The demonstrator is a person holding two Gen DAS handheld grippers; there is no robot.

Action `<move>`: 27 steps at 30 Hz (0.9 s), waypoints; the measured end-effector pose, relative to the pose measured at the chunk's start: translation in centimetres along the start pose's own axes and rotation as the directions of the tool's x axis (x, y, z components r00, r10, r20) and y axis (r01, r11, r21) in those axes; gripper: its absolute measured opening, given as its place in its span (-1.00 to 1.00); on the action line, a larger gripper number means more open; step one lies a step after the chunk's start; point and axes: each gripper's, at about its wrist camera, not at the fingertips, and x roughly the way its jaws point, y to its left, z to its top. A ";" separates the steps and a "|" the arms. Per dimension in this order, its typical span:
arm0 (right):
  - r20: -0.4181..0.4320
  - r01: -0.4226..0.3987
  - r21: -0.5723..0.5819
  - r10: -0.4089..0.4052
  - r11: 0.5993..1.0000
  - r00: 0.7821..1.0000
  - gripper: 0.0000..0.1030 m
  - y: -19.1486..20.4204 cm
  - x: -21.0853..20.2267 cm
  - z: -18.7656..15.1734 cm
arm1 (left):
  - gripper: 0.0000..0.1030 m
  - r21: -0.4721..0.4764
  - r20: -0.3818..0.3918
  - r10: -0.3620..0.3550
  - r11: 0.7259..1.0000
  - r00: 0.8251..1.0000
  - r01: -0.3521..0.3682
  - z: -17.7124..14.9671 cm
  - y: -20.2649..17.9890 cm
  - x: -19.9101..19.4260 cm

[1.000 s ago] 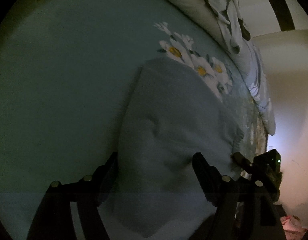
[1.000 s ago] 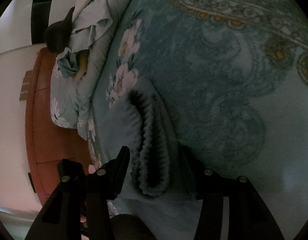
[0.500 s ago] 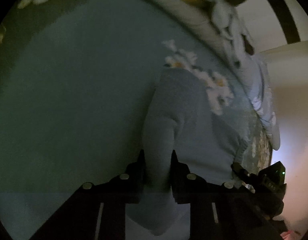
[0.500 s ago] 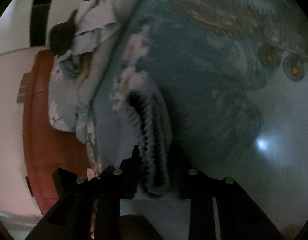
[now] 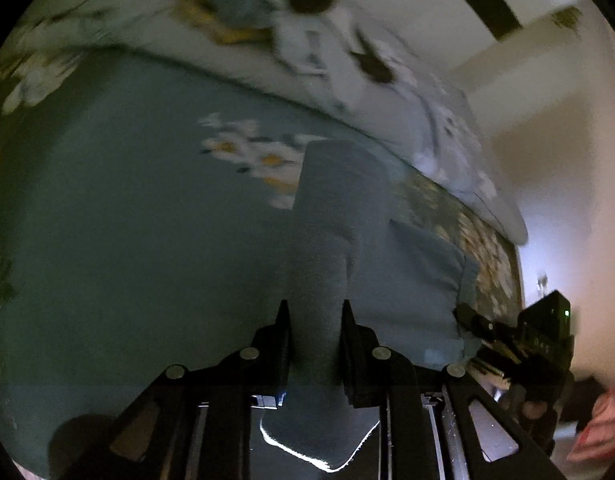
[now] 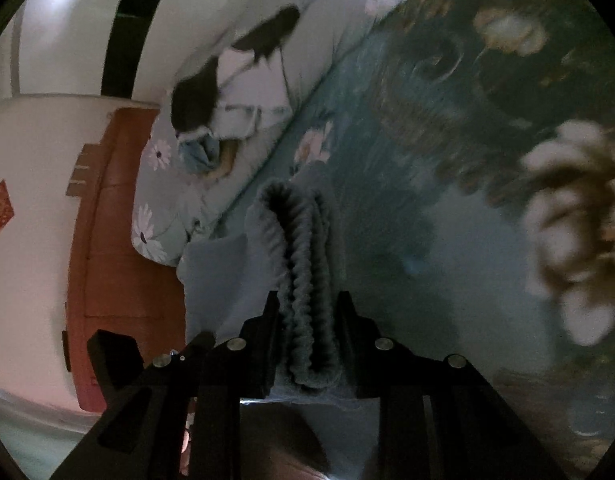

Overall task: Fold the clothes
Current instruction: 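Lift the folded sweatpants with both grippers and carry them onto the clothes stack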

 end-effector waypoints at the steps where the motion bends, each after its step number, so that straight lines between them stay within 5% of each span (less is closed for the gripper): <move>1: 0.015 0.006 -0.001 -0.006 1.000 1.000 -0.46 -0.3 -1.4 0.1 | -0.57 0.025 -0.006 -0.010 1.000 1.000 0.010 -0.1 -1.2 0.1; 12: 0.165 0.106 -0.029 -0.100 0.994 0.981 -0.46 -4.6 -17.4 0.9 | -0.57 0.283 -0.147 -0.107 0.948 0.983 0.146 -2.7 -16.9 4.3; 27: 0.292 0.294 -0.009 -0.279 0.956 0.915 -0.46 -13.0 -38.3 2.5 | -0.57 0.458 -0.354 -0.175 0.824 0.919 0.333 -9.2 -38.1 12.5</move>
